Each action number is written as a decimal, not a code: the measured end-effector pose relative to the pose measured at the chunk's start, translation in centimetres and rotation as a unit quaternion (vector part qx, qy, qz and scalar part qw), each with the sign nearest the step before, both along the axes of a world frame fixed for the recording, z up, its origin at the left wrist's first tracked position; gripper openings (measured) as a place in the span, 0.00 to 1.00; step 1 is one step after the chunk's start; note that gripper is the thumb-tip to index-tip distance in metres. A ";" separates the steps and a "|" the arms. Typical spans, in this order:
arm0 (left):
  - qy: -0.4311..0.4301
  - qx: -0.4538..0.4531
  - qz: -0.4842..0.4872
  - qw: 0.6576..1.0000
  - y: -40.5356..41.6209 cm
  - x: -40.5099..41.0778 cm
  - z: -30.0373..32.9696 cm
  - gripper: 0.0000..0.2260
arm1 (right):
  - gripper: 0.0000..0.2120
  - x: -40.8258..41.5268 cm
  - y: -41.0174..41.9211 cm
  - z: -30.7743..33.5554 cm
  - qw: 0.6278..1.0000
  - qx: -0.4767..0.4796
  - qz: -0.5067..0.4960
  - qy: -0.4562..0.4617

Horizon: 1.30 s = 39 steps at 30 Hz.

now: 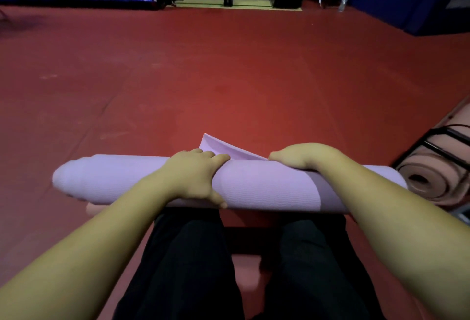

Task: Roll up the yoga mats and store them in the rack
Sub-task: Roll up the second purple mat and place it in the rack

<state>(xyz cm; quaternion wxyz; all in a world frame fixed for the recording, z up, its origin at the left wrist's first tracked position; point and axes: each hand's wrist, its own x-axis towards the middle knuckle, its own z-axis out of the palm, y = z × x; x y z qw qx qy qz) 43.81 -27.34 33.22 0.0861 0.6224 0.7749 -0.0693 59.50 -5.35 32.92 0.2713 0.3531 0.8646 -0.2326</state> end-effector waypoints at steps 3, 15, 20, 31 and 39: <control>-0.052 -0.039 0.010 0.998 1.4 -0.4 -0.1 0.39 | 0.25 0.4 0.0 -0.5 0.999 0.028 -0.005 0.015; -0.366 -0.214 0.123 0.897 7.3 -5.0 -0.5 0.38 | 0.33 3.1 -2.6 -3.4 0.947 0.280 0.011 0.160; -0.341 -0.116 0.101 0.927 6.6 -5.0 -0.7 0.31 | 0.33 2.0 -1.5 -3.6 0.948 0.273 -0.005 0.164; 0.149 0.151 -0.019 0.977 0.3 -0.7 -6.5 0.52 | 0.37 0.5 -0.9 -2.6 0.970 0.203 -0.018 0.131; 0.146 0.086 0.007 0.986 1.0 0.8 -3.0 0.45 | 0.37 0.7 -0.8 -0.8 0.980 0.171 -0.027 0.101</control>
